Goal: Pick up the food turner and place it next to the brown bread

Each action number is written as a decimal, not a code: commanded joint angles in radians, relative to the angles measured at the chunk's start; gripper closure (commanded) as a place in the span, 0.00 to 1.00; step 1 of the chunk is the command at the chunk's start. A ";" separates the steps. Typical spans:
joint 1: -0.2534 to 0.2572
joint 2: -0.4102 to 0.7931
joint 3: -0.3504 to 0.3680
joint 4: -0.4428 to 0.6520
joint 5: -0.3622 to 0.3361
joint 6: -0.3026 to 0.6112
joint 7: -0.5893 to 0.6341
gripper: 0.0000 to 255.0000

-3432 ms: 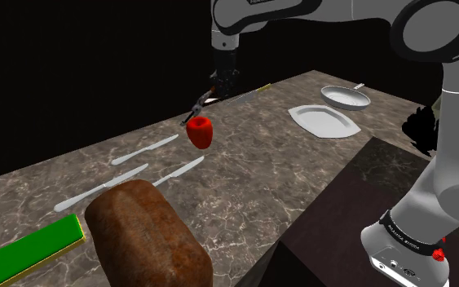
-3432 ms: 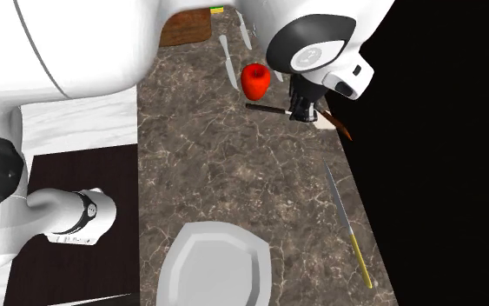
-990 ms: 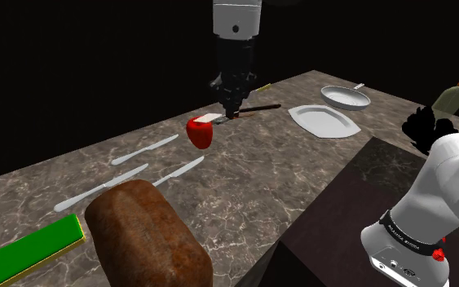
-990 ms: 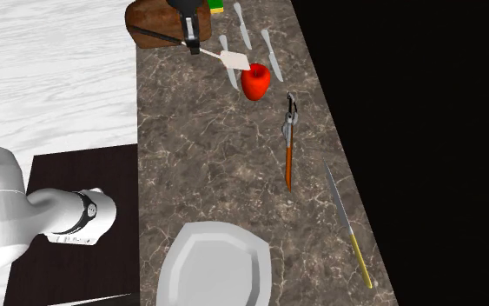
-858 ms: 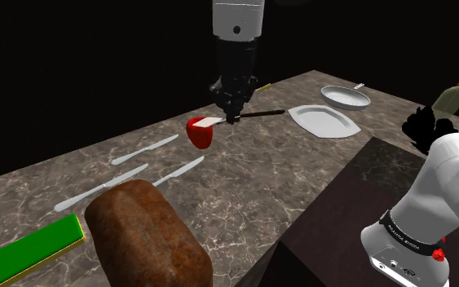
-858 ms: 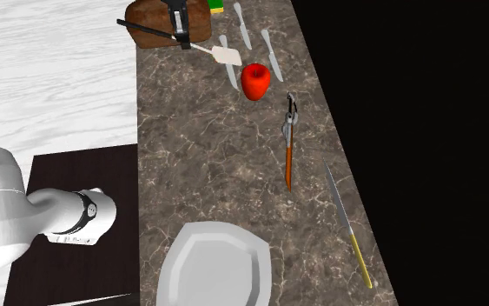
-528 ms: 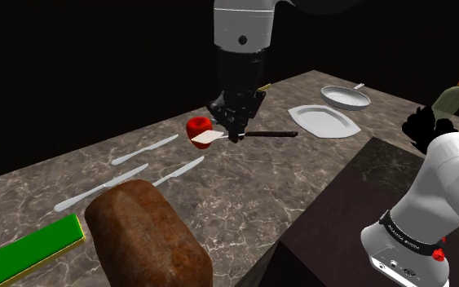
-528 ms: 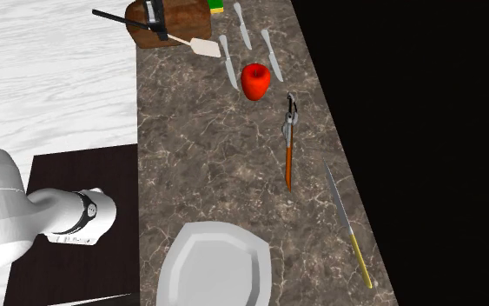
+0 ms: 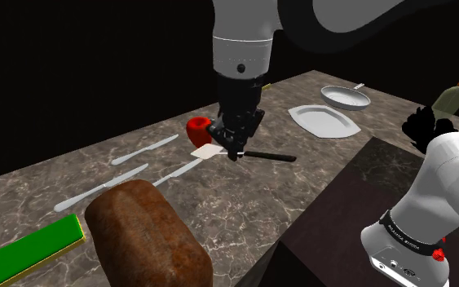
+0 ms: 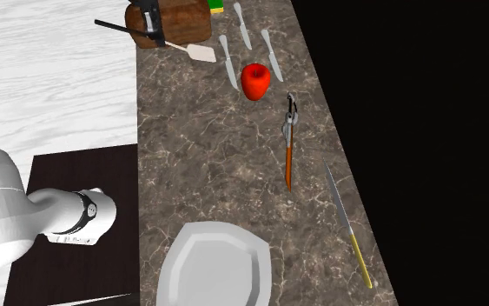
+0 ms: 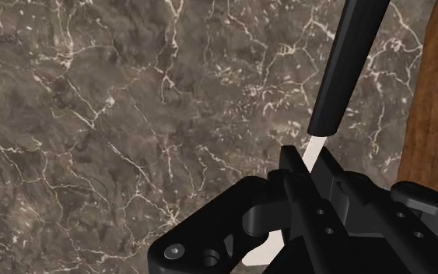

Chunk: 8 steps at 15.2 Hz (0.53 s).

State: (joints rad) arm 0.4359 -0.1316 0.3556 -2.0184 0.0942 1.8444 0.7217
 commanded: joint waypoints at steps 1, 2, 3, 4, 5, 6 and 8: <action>0.000 0.003 0.000 -0.025 0.000 0.028 -0.002 1.00; 0.000 0.005 0.001 -0.036 -0.001 0.042 -0.002 1.00; 0.000 0.008 0.001 -0.047 -0.001 0.055 -0.002 1.00; 0.001 0.011 0.002 -0.058 -0.002 0.068 -0.002 1.00; 0.001 0.014 0.003 -0.068 -0.002 0.082 -0.002 1.00; 0.001 0.018 0.004 -0.078 -0.003 0.095 -0.002 1.00; 0.002 0.025 0.005 -0.098 -0.005 0.122 -0.001 1.00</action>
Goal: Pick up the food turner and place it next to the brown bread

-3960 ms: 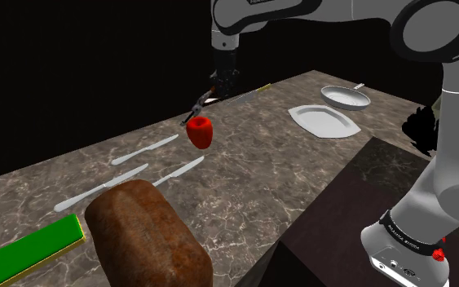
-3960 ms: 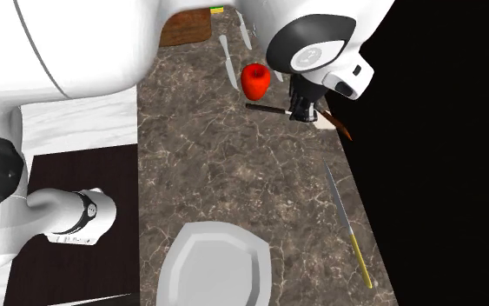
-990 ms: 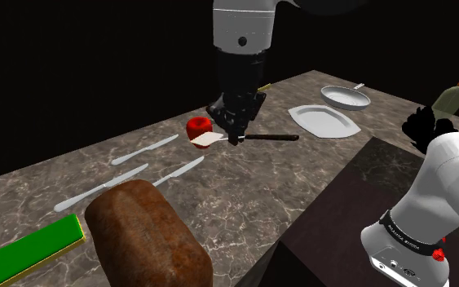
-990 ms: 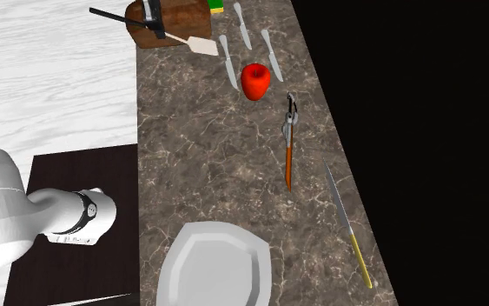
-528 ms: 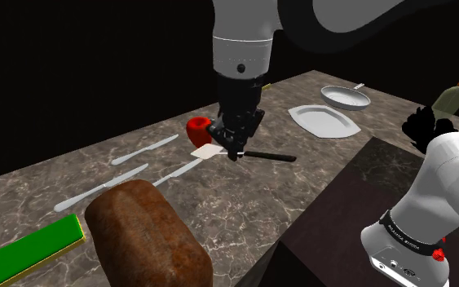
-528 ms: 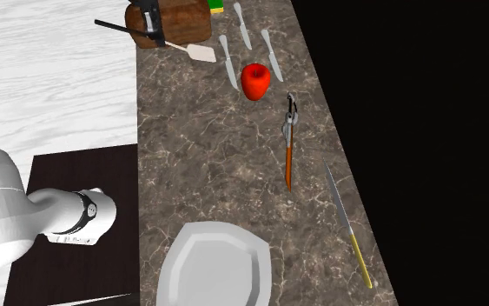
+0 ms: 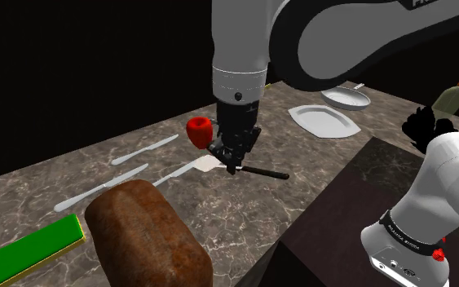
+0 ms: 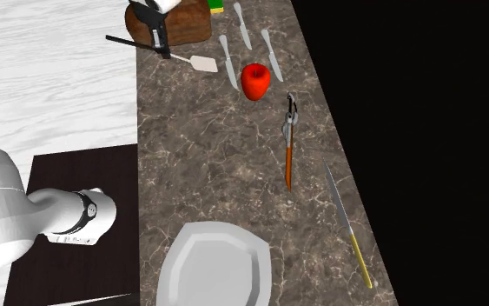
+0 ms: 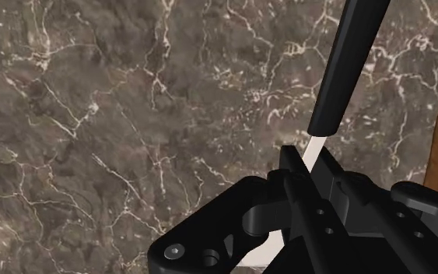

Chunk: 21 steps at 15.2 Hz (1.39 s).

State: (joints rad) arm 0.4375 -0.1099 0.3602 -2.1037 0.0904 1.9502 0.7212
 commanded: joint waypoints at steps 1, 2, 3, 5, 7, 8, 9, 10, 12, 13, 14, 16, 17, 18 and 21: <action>0.000 0.008 0.001 -0.022 -0.002 0.030 0.000 1.00; 0.000 0.012 0.002 -0.031 -0.003 0.043 0.000 1.00; 0.001 0.017 0.003 -0.040 -0.004 0.057 0.001 1.00; 0.001 0.027 0.004 -0.057 -0.007 0.083 0.002 1.00; 0.001 0.037 0.005 -0.074 -0.009 0.110 0.004 1.00; 0.002 0.043 0.006 -0.082 -0.011 0.124 0.005 1.00; 0.002 0.049 0.007 -0.090 -0.013 0.137 0.006 1.00; 0.002 0.055 0.007 -0.097 -0.015 0.151 0.007 1.00; 0.002 0.068 0.008 -0.112 -0.019 0.178 0.009 1.00; 0.003 0.075 0.009 -0.119 -0.021 0.191 0.011 1.00; 0.003 0.082 0.009 -0.126 -0.024 0.205 0.012 1.00; 0.003 0.097 0.010 -0.138 -0.029 0.231 0.015 1.00; 0.004 0.105 0.011 -0.144 -0.032 0.245 0.017 1.00; 0.004 0.113 0.011 -0.150 -0.035 0.258 0.019 1.00; 0.004 0.125 0.011 -0.159 -0.039 0.278 0.022 1.00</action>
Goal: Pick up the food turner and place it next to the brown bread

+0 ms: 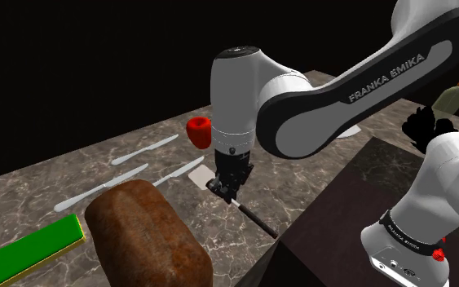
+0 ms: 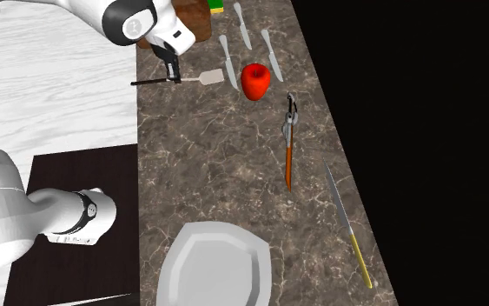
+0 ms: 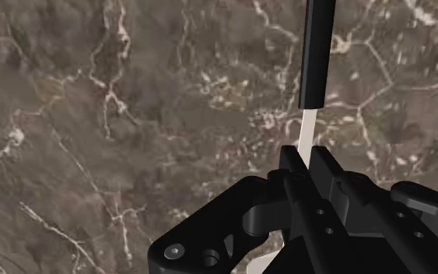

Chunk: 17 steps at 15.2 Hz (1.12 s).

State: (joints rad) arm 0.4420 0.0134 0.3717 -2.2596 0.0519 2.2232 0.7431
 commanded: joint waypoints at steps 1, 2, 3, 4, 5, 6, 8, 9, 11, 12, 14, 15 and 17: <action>0.000 0.002 0.000 -0.003 -0.001 0.005 0.000 1.00; 0.000 0.002 0.000 -0.003 -0.001 0.005 0.000 1.00; 0.000 0.002 0.000 -0.003 -0.001 0.005 0.000 1.00; 0.000 0.002 0.000 -0.003 -0.001 0.005 0.000 1.00; 0.000 0.002 0.000 -0.003 -0.001 0.005 0.000 1.00; 0.000 0.002 0.000 -0.002 -0.001 0.005 0.000 1.00; 0.000 0.002 0.000 -0.002 -0.001 0.005 0.000 0.00; 0.000 0.002 0.000 -0.002 -0.001 0.005 0.000 0.00; 0.000 0.002 0.000 -0.002 -0.001 0.005 0.000 0.00; 0.000 0.002 0.000 -0.002 -0.001 0.005 0.000 0.00; -0.003 -0.034 -0.002 0.032 0.012 -0.063 -0.010 0.00; -0.004 -0.049 -0.004 0.051 0.017 -0.097 -0.014 0.00; -0.005 -0.060 -0.006 0.067 0.020 -0.124 -0.017 0.00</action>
State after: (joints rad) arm 0.4382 -0.0416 0.3675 -2.2010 0.0705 2.1143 0.7293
